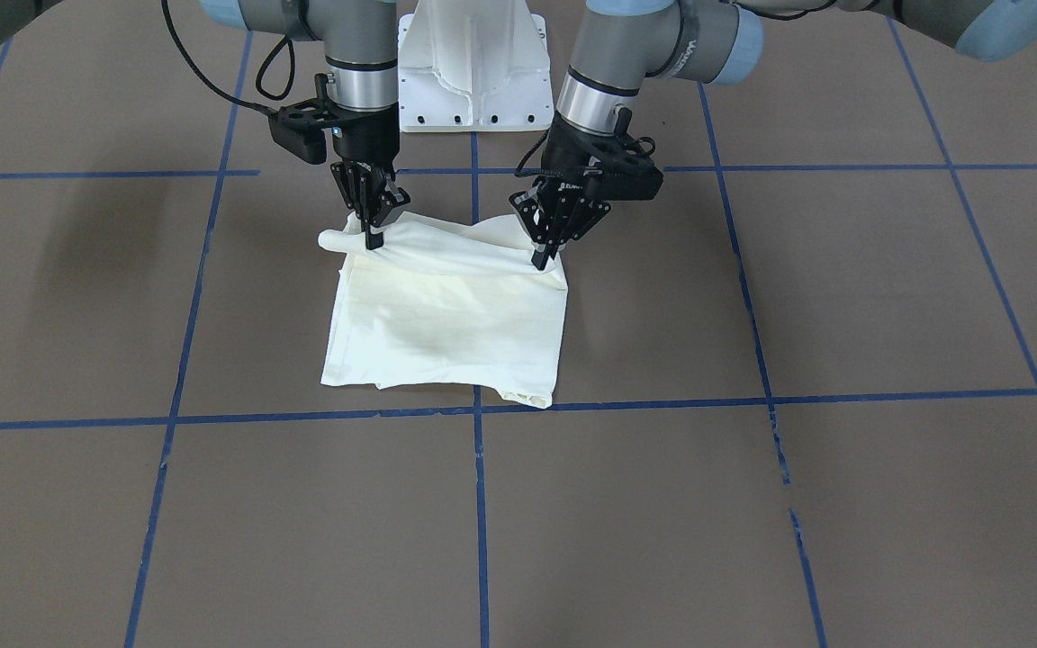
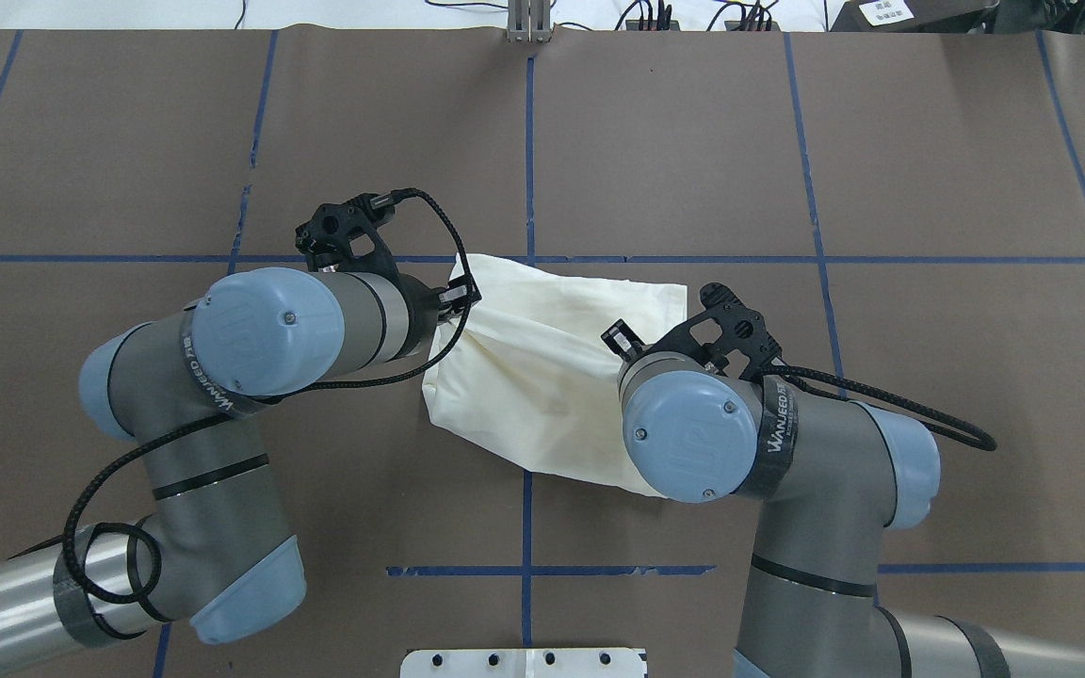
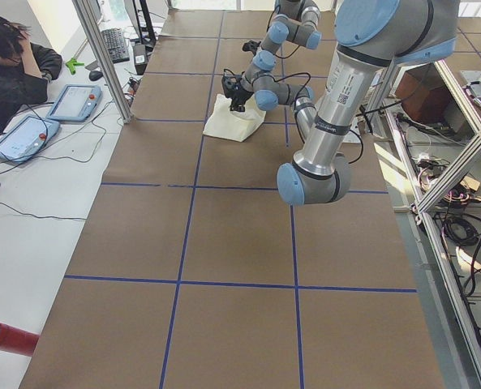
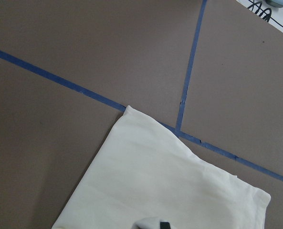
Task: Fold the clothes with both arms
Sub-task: 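Lay the folded edge down on the far half with both grippers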
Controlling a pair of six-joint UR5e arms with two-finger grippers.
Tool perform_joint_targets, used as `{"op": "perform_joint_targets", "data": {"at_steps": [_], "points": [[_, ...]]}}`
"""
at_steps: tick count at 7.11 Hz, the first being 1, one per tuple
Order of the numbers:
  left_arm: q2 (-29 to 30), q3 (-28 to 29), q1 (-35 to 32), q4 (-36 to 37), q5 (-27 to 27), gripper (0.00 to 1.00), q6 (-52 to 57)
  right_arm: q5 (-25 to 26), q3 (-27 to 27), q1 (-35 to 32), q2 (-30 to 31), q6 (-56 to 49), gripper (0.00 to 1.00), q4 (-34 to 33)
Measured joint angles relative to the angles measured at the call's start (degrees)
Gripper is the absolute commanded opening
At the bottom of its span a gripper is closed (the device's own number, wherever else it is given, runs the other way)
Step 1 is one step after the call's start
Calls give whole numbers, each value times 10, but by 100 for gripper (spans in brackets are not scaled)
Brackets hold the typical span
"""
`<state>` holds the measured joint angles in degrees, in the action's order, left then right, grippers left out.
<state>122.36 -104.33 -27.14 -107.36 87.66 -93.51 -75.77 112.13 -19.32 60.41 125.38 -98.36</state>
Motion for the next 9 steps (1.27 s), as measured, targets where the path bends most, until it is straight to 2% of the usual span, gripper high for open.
{"op": "perform_joint_targets", "data": {"at_steps": [2,5,9], "points": [[23,43,-6,-8,-2,0,16,-11,-25,-12,0,-12,0,15],[39,70,-12,-9,-2,0,30,-15,-97,-28,-20,-36,0,89],[57,130,-12,-34,-2,0,48,-21,-121,-34,-26,-52,0,98]]}}
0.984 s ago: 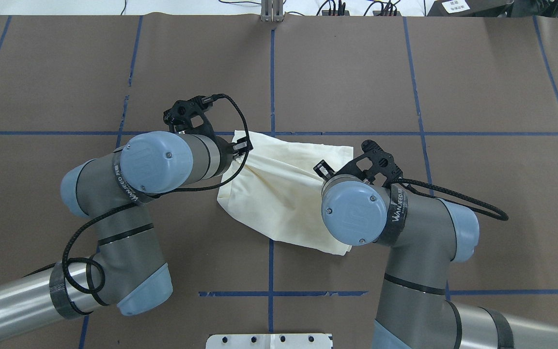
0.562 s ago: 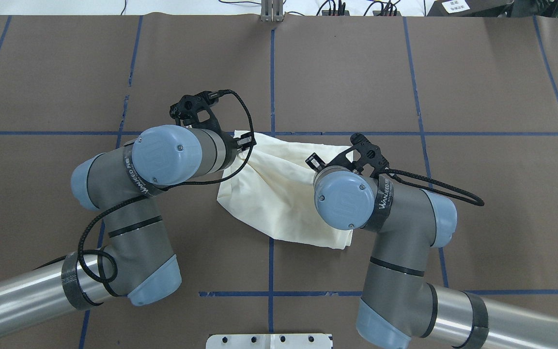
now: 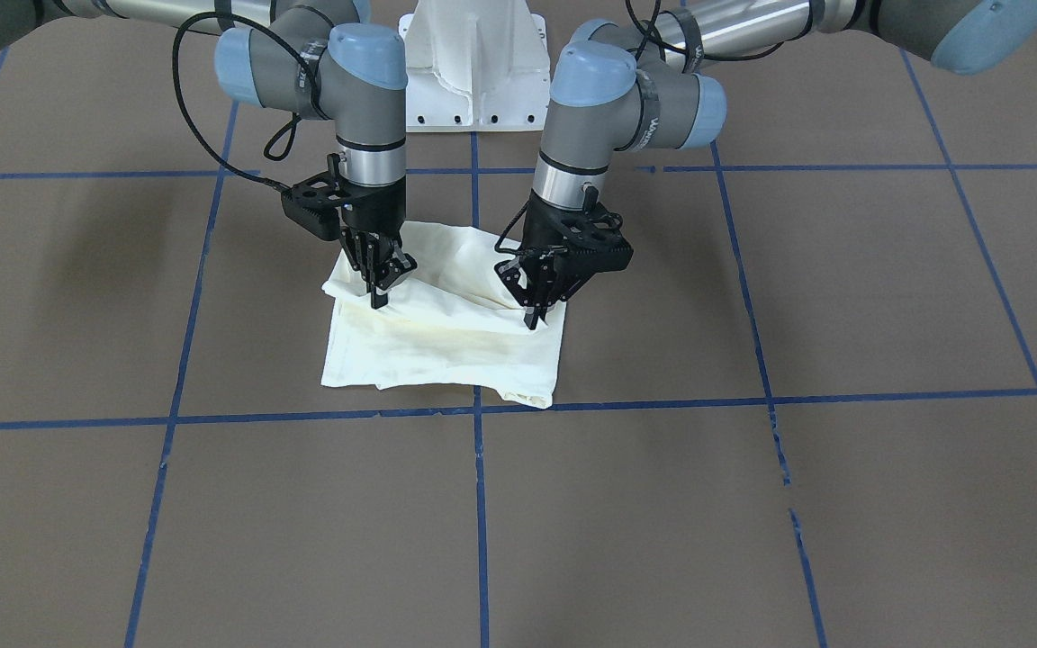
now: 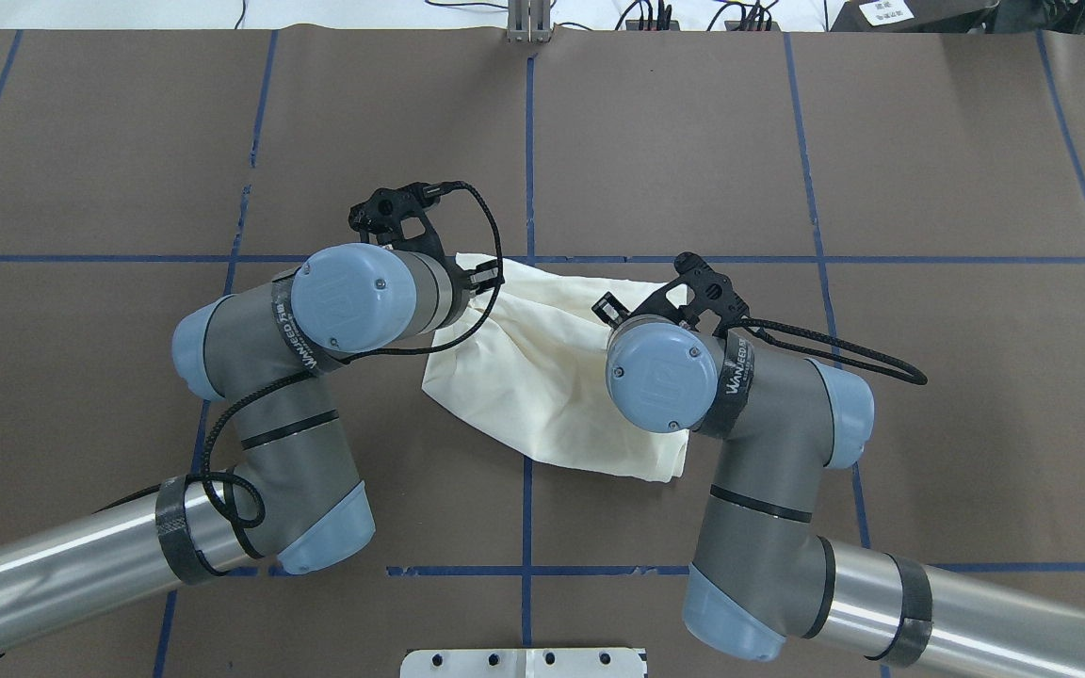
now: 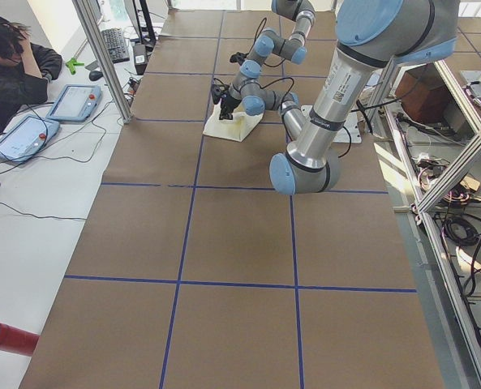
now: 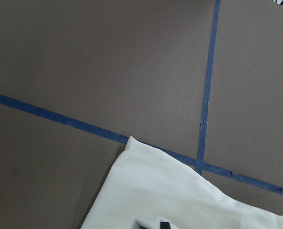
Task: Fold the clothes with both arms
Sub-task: 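Lay the folded edge down on the far half with both grippers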
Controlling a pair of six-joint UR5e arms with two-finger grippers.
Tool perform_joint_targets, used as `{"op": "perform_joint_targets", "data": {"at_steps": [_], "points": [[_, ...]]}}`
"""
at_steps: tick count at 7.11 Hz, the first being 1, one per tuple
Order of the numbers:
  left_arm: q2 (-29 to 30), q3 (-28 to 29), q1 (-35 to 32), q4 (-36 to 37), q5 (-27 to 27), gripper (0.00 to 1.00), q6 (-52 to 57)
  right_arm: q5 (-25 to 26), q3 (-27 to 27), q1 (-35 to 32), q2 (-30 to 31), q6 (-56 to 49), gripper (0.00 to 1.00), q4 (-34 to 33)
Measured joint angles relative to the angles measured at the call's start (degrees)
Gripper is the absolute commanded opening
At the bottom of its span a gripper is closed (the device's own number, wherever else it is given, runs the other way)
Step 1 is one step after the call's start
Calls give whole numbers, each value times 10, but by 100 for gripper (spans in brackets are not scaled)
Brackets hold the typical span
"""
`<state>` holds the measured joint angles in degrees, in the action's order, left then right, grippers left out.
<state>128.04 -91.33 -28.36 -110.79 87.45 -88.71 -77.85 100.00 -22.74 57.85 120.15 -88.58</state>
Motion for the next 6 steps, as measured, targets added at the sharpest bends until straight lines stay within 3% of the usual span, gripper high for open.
{"op": "perform_joint_targets", "data": {"at_steps": [6], "points": [[5,18,1,-11,1,0,6,-16,-63,-17,-17,-31,0,48]]}}
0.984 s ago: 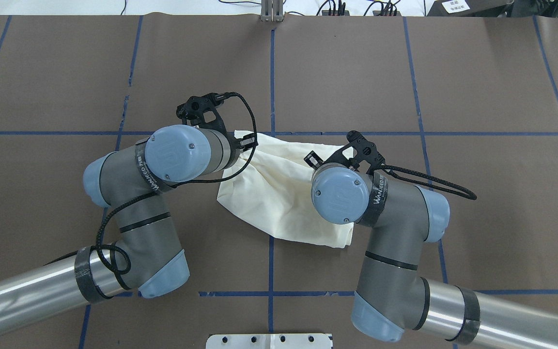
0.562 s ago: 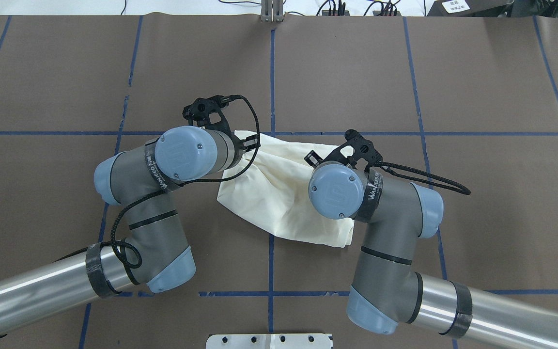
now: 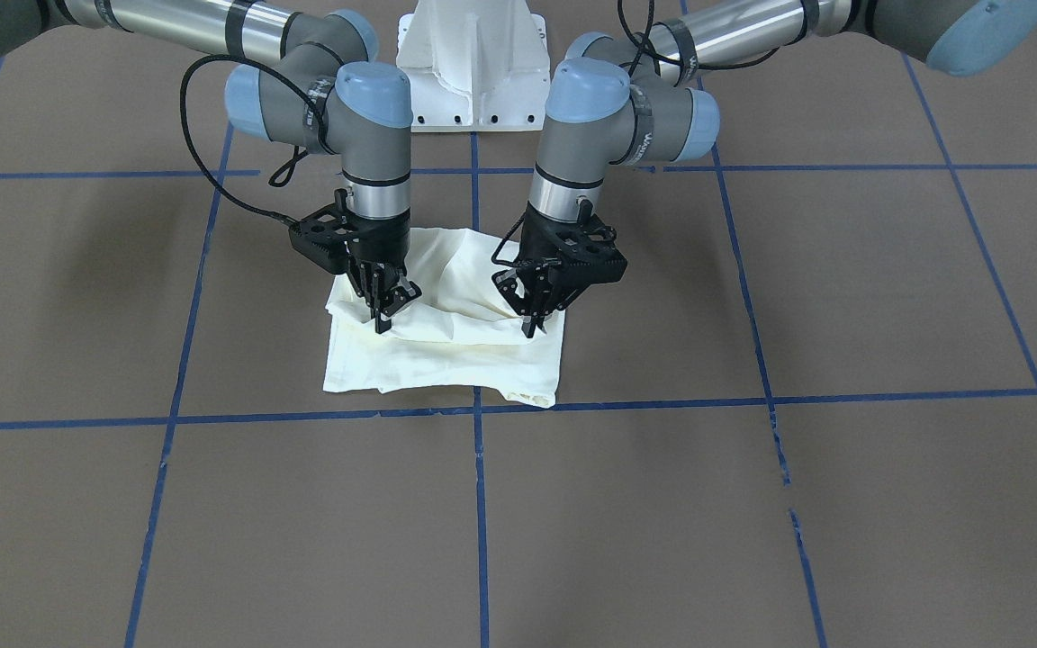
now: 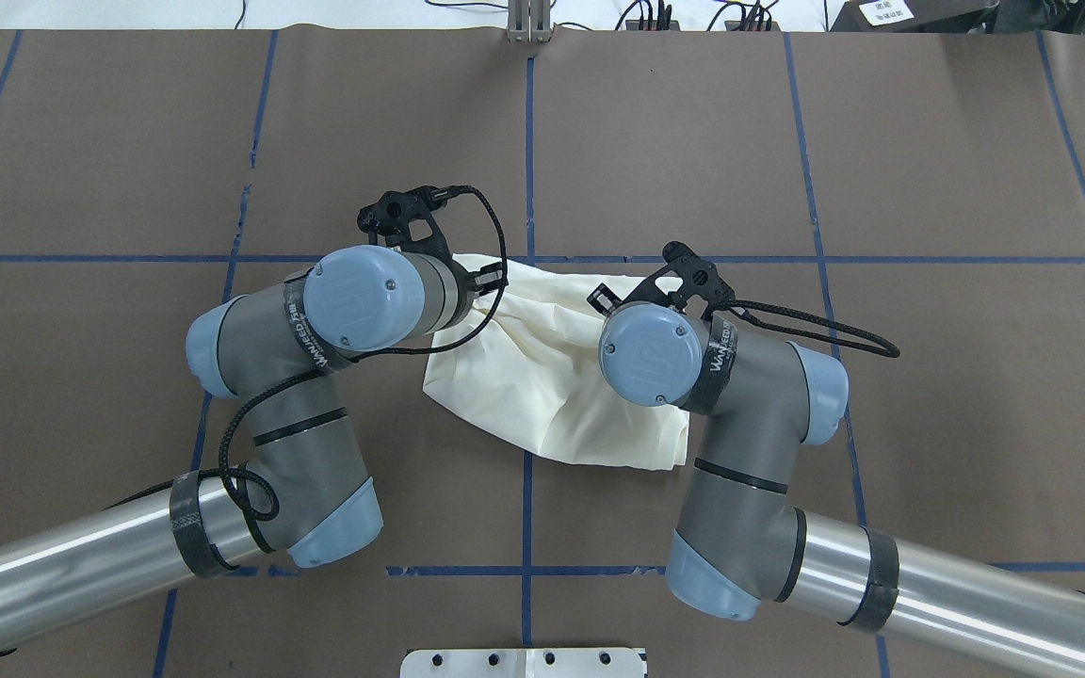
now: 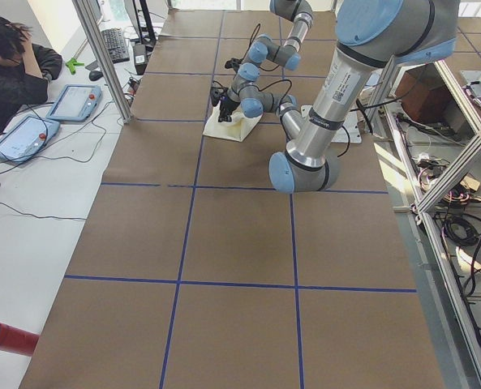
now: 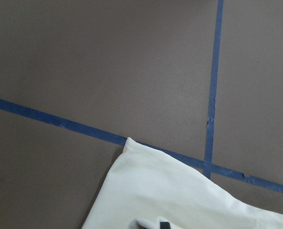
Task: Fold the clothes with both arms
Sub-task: 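Lay the folded edge down on the far half with both grippers, then open both grippers and raise the right arm away from the shirt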
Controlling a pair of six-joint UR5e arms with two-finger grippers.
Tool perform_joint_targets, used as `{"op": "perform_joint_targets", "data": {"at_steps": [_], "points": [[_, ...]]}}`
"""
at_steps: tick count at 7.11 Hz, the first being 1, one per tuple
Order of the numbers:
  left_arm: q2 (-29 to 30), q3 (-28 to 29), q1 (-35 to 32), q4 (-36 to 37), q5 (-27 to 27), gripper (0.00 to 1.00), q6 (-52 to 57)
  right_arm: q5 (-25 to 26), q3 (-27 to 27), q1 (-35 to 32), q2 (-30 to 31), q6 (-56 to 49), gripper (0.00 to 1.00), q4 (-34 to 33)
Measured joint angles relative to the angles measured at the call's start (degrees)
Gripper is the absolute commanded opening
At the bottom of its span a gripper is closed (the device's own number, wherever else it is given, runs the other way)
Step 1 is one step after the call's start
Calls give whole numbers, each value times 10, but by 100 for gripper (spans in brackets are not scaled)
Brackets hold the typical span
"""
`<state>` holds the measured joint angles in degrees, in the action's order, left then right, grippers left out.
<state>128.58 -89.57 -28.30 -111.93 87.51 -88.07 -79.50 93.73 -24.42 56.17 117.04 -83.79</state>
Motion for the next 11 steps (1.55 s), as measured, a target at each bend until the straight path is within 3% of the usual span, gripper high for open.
{"op": "perform_joint_targets", "data": {"at_steps": [1,2,5,8,11], "points": [[0,0,0,0,0,6,4,-5,-1,-4,0,-8,0,1],[0,1,0,0,0,99,12,-10,-1,-8,1,-15,99,2],[-3,-4,-15,-16,14,100,83,-25,3,-26,0,-91,100,0],[-36,-44,-81,-27,122,100,187,-45,35,-18,-1,-197,100,2],[-46,-55,-93,-28,138,100,205,15,32,43,3,-311,100,-4]]}}
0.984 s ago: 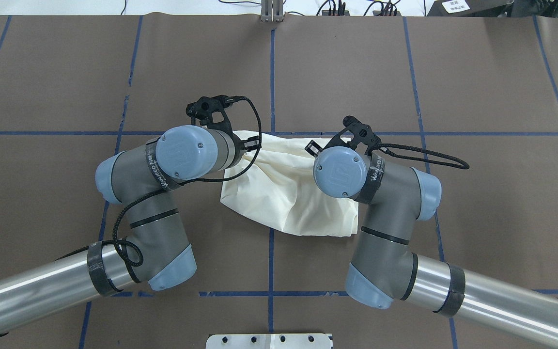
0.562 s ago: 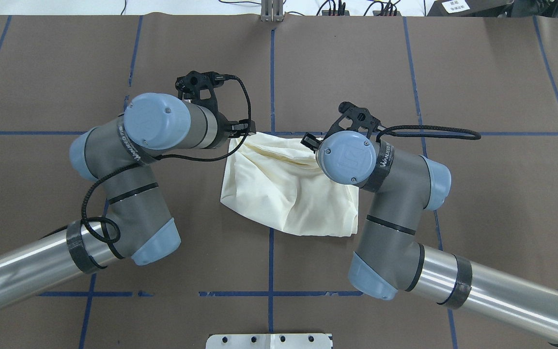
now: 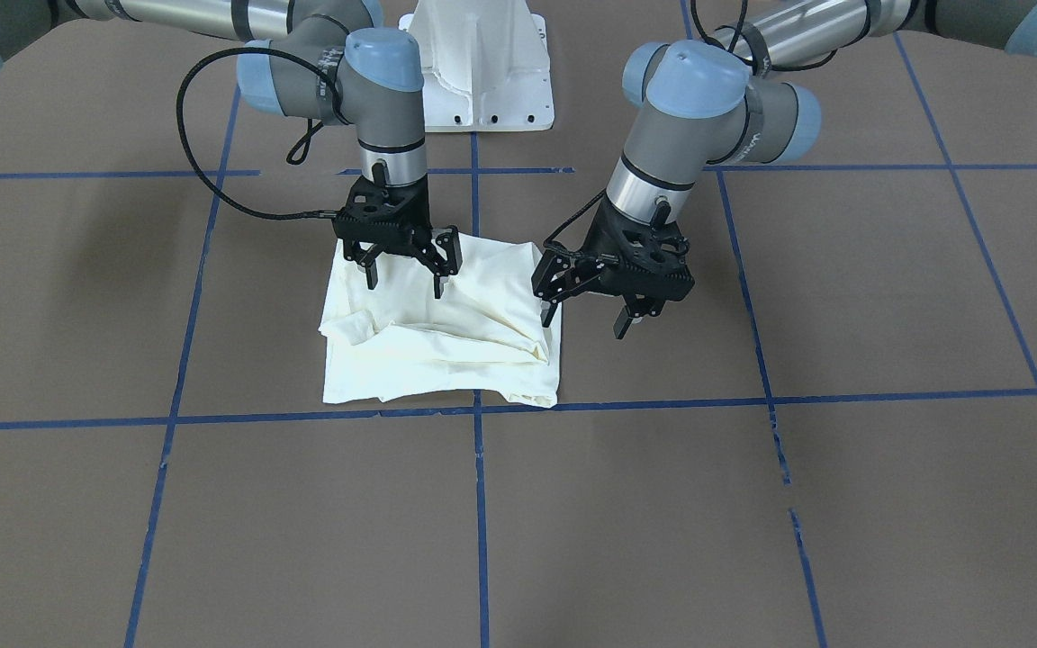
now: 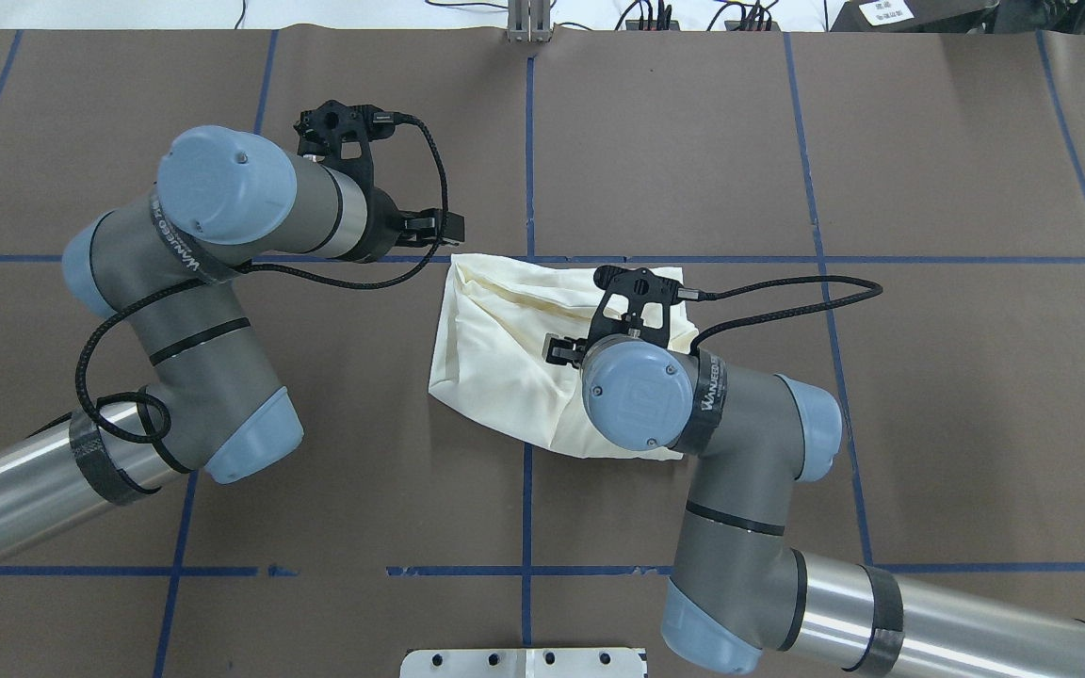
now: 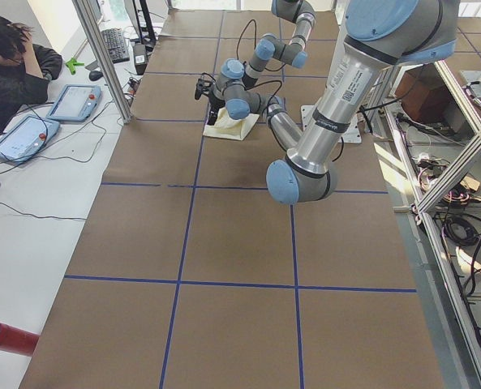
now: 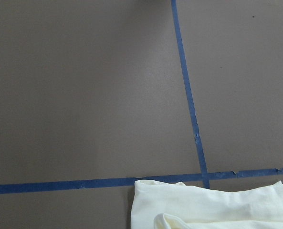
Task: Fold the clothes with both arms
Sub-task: 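Open both grippers and raise the right arm away from the shirt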
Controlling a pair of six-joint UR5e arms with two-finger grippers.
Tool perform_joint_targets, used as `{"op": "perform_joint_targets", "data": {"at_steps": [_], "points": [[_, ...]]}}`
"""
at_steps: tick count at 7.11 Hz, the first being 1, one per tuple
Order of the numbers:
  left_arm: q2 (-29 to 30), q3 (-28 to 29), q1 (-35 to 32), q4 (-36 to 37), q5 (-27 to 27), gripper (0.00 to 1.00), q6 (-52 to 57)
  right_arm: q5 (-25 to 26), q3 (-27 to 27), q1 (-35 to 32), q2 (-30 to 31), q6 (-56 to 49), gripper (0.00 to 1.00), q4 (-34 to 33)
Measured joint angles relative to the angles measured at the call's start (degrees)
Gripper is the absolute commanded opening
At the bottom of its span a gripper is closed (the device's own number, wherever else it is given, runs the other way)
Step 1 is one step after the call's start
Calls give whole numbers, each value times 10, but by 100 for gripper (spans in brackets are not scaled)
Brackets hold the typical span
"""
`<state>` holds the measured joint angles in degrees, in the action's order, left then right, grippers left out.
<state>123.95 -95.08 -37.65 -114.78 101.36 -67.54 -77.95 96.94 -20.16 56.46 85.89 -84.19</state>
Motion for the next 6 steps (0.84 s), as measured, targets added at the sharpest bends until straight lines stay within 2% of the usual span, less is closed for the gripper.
{"op": "perform_joint_targets", "data": {"at_steps": [3,6], "points": [[-1,-1,-1,0,0,100,-2,39,-36,5,-4,-86,100,-14],[-3,-1,-1,0,0,100,-2,45,-80,-56,-13,-133,100,-20]]}}
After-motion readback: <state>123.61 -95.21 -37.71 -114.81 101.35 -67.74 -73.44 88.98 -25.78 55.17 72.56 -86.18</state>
